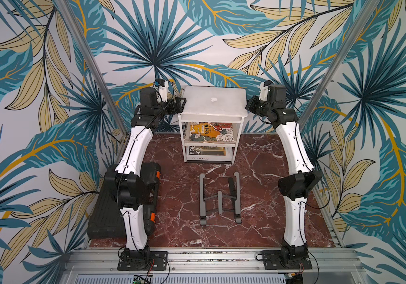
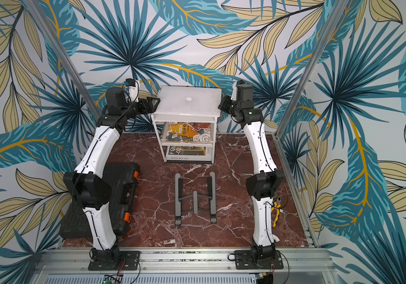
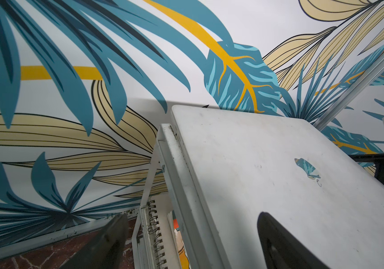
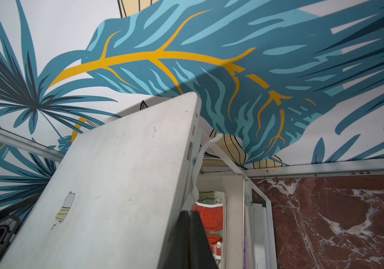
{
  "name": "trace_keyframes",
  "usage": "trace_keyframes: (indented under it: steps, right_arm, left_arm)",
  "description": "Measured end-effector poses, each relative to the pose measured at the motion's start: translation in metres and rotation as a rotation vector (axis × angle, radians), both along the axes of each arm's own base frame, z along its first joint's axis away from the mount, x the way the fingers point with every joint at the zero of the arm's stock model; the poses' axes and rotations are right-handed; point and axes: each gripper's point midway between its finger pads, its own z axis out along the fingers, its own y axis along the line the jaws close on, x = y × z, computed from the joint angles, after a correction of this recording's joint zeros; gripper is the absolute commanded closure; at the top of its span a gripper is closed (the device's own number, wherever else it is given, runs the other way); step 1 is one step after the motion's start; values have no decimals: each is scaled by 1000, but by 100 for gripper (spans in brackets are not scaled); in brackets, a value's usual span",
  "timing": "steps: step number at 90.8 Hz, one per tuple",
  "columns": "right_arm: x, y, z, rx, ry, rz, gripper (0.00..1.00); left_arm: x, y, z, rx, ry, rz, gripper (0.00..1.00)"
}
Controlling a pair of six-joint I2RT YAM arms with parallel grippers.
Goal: Close the laptop lid and set it aside
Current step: Place the laptop on the shelf.
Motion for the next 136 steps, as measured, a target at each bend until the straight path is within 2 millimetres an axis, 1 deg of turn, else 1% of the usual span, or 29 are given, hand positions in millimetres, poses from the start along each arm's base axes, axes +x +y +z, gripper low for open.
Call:
trace_keyframes:
  steps: [28,69,91,93,98,100,104,110,113,117,121,129,136]
  right_arm:
    - [5,2,3,9,-26,4,100]
    - [16,12,3,34,-70,37,100]
    - [18,12,4,33,-86,38,100]
    - [18,12,4,31,-86,37,97]
    - [19,12,4,29,-88,34,82]
    - [19,11,4,28,-87,28,80]
    - [20,9,2,17,-87,22,77]
    - [22,7,-7,3,-69,15,69]
    - [23,7,-13,8,-50,10,67]
    - [24,5,-13,11,-54,3,67]
    - [23,3,-19,5,-37,0,67]
    - [24,-1,-30,-9,-11,-7,61]
    - [24,-5,-40,-25,14,-12,57]
  left_arm:
    - [-9,-2,-1,-25,-1,-10,9]
    - [-20,-5,0,-35,-11,-21,9]
    - [-22,-6,0,-36,-14,-24,9]
    - [-22,-6,0,-36,-15,-24,9]
    - [-22,-6,1,-36,-17,-25,9]
    - [-22,-6,1,-35,-18,-25,9]
    - [-22,-6,1,-35,-20,-25,9]
    - [-24,-6,2,-32,-22,-24,9]
    - [-24,-6,2,-31,-22,-24,9]
    - [-25,-3,4,-29,-28,-18,9]
    - [-25,0,5,-28,-31,-12,9]
    - [-28,7,8,-29,-38,3,9]
    - [-30,20,12,-36,-46,31,8]
